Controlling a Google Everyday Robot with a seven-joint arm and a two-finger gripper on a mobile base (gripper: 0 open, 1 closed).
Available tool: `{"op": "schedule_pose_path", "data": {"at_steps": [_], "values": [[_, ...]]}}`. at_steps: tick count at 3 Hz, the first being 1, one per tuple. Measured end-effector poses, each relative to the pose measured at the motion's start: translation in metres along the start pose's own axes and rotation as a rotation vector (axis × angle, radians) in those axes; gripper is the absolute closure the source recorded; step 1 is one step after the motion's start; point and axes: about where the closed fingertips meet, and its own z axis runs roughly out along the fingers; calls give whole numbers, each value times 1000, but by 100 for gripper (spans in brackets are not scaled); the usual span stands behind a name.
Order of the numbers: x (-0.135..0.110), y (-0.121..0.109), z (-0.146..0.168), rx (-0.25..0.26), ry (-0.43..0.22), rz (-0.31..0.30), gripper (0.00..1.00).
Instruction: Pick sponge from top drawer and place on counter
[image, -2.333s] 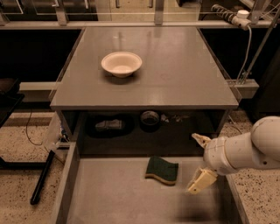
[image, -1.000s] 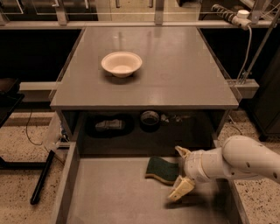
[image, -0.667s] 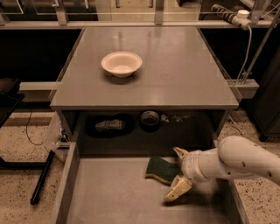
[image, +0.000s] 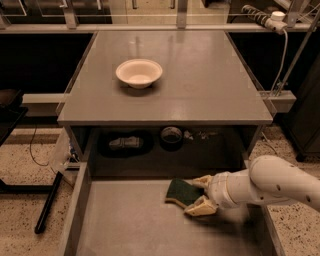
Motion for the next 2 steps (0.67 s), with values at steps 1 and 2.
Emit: {"op": "schedule_pose_path", "data": {"at_steps": [1,2], "values": [[0,0,0,0,0,0,65],[0,0,0,0,0,0,88]]}}
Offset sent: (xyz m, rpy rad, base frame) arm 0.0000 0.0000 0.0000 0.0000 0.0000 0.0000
